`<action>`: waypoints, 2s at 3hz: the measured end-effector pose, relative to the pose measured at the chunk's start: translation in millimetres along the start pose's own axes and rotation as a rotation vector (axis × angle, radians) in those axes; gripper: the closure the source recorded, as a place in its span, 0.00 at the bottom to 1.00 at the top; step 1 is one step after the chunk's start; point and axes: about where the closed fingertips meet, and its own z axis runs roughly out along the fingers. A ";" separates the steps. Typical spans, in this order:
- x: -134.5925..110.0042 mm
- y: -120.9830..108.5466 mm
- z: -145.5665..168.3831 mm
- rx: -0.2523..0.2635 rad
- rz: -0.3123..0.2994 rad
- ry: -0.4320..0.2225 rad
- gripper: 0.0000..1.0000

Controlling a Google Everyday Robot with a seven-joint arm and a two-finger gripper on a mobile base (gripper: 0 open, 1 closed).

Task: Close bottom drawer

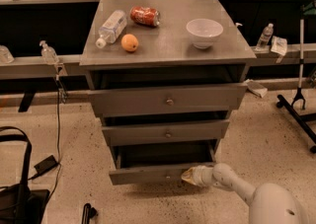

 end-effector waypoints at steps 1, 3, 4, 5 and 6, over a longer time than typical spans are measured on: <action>-1.4 1.6 -1.3 0.002 0.002 -0.009 1.00; -15.8 29.9 -13.3 -0.016 -0.009 -0.054 1.00; -18.6 35.4 -15.3 -0.013 -0.012 -0.071 1.00; -19.9 32.4 -5.8 -0.003 -0.013 -0.090 1.00; -19.4 4.9 27.3 0.049 -0.033 -0.104 1.00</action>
Offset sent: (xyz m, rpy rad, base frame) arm -0.0293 0.0090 0.0210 0.0574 -0.0276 0.0146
